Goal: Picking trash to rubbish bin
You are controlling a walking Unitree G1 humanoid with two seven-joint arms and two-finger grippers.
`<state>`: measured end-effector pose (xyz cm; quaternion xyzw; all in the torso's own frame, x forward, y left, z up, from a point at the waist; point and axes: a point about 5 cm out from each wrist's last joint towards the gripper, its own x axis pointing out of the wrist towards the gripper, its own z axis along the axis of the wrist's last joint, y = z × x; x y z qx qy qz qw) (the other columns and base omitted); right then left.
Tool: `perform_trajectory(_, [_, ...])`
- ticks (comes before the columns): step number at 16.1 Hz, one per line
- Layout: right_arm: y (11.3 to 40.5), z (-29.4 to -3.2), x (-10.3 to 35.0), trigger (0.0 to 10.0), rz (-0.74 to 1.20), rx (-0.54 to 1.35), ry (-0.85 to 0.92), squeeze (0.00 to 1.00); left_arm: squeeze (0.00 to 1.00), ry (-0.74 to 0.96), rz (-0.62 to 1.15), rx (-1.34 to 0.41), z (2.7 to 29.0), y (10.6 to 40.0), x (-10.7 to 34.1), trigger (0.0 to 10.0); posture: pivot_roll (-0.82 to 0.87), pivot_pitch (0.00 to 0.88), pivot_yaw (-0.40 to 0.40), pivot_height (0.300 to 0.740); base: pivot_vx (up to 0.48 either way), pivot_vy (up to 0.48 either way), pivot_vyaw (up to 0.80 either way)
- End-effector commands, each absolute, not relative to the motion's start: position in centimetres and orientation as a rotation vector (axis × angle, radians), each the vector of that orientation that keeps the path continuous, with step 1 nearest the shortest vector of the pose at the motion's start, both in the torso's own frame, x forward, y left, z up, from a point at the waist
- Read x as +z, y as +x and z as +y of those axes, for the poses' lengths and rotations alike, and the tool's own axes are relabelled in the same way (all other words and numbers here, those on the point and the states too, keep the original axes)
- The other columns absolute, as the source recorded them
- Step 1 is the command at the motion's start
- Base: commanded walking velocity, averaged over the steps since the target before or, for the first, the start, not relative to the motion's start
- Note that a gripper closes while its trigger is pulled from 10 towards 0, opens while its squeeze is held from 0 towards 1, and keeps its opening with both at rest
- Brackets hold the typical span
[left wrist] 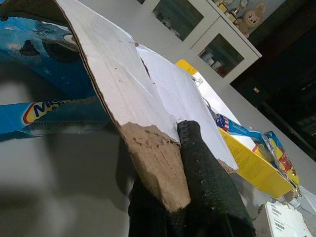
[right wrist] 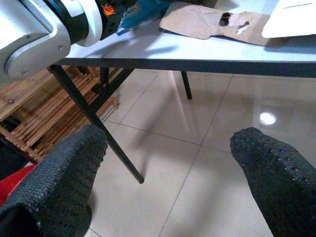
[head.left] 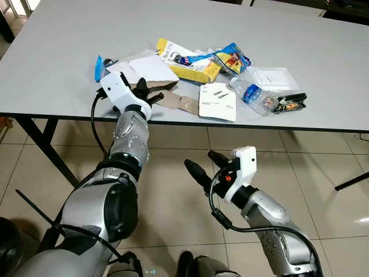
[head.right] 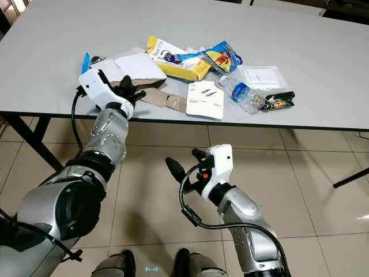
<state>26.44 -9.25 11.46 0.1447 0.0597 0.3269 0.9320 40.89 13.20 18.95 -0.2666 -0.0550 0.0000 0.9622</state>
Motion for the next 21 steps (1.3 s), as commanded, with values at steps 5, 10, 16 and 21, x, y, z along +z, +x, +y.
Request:
perform_trajectory(5, [28.1, -9.1, 11.6, 10.0, 0.089, 0.639, 0.296, 0.00, 0.00, -0.509, -0.129, -0.041, 12.4, 41.0, 19.6, 10.0, -0.22, 0.114, -0.112, 0.740, 0.000, 0.000, 0.00])
perform_trajectory(10, [30.1, -8.3, 12.1, 10.0, 0.041, 0.621, 0.299, 0.00, 0.00, -0.387, -0.232, -0.117, 12.1, 41.0, 21.4, 10.0, -0.15, 0.061, -0.084, 0.740, 0.000, 0.000, 0.00])
perform_trajectory(16, [32.8, -8.9, 12.9, 10.0, -0.040, 0.450, 0.279, 0.00, 0.00, -0.072, -0.333, -0.223, 11.4, 39.6, 20.6, 10.0, -0.11, 0.034, -0.047, 0.740, 0.000, 0.000, 0.00])
perform_trajectory(21, [33.9, -9.9, 13.6, 10.0, -0.097, 0.347, 0.280, 0.00, 0.00, 0.098, -0.336, -0.225, 11.8, 38.1, 18.5, 10.0, -0.08, 0.025, -0.042, 0.740, 0.000, 0.000, 0.00])
